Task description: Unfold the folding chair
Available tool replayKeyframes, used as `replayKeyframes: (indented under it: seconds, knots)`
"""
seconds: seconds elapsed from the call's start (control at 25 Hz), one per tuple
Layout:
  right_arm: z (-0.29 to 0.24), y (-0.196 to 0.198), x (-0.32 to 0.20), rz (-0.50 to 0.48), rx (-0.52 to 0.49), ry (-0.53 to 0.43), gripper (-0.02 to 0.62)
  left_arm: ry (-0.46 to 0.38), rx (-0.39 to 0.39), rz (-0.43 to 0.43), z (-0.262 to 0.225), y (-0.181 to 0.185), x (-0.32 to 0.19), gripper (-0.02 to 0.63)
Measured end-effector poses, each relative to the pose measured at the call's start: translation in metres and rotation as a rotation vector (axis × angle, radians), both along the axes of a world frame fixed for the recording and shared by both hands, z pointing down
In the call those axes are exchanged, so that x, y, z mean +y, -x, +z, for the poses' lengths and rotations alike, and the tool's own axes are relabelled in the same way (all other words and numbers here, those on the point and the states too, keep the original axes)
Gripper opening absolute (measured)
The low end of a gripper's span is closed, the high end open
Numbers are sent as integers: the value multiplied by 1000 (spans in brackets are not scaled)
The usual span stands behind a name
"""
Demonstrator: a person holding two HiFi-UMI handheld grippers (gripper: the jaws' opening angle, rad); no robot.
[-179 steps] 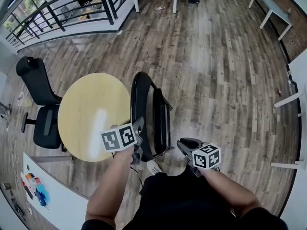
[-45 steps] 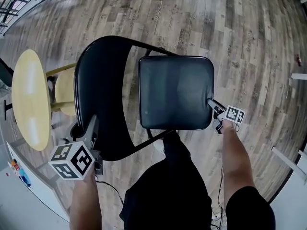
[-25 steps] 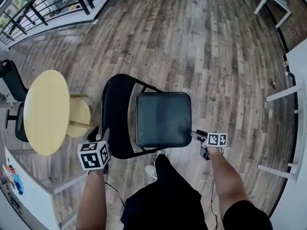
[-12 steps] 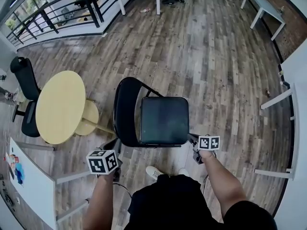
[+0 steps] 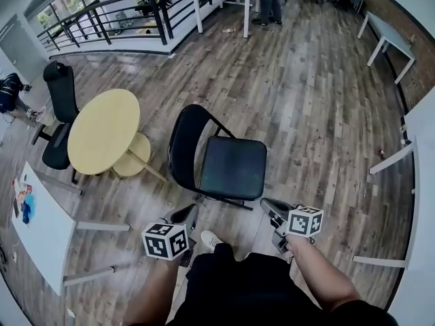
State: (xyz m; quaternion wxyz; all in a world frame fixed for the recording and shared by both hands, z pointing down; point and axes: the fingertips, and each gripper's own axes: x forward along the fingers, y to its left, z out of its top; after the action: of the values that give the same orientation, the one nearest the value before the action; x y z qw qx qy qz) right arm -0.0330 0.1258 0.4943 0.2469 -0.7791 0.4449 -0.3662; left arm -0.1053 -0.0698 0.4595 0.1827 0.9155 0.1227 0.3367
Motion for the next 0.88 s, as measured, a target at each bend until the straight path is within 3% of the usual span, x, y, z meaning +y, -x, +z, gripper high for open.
replayKeyframes:
  seconds: [0.32, 0.56, 0.88]
  knots:
    - [-69, 84, 43, -75, 277, 54, 5, -6, 68, 22, -17, 63, 74, 7]
    - [-89, 112, 54, -65, 314, 79, 5, -32, 99, 41, -39, 86, 88, 6]
    - [-100, 124, 37, 36, 316, 123, 5, -65, 156, 179, -54, 79, 72, 6]
